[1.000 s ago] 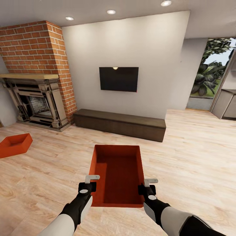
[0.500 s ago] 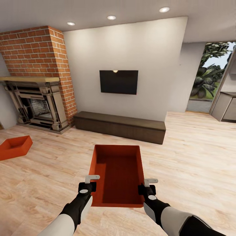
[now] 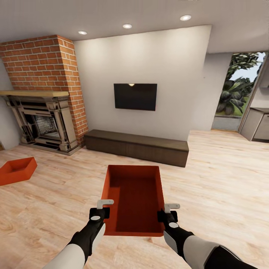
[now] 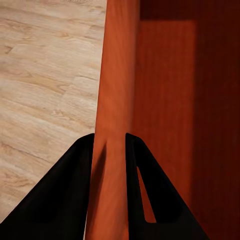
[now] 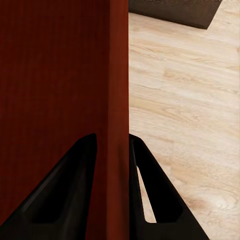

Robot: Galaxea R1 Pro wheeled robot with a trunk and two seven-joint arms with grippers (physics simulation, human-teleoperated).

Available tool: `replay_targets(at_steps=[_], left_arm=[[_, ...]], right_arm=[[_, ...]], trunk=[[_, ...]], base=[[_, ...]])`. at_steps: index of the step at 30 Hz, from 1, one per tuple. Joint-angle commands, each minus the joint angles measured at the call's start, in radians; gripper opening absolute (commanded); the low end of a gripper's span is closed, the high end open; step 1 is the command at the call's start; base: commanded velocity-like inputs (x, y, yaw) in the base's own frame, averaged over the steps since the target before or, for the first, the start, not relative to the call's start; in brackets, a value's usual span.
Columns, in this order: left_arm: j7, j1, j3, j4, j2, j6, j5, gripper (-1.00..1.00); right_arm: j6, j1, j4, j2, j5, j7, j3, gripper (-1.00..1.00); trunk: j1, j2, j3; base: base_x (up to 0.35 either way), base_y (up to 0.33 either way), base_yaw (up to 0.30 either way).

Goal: Move the two storage containers from the living room to the garage. In the garage, place one container on the floor and stack the other container on top of it (either order is fine).

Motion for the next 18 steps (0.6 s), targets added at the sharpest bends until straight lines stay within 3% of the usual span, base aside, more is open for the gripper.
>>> replay_targets(at_steps=[1, 18], left_arm=[[0.006, -0.001, 0.072, -0.001, -0.001, 0.009, -0.01, -1.0], [0.006, -0.001, 0.072, -0.002, -0.001, 0.009, -0.01, -1.0]], right_arm=[[0.0, -0.001, -0.004, 0.0, 0.014, 0.002, -0.013, -1.0], [0.0, -0.001, -0.005, -0.001, 0.014, 0.002, -0.013, -1.0]], trunk=[[0.0, -0.001, 0.0], [0.0, -0.001, 0.028]], base=[[0.0, 0.0, 0.0], [0.0, 0.0, 0.0]])
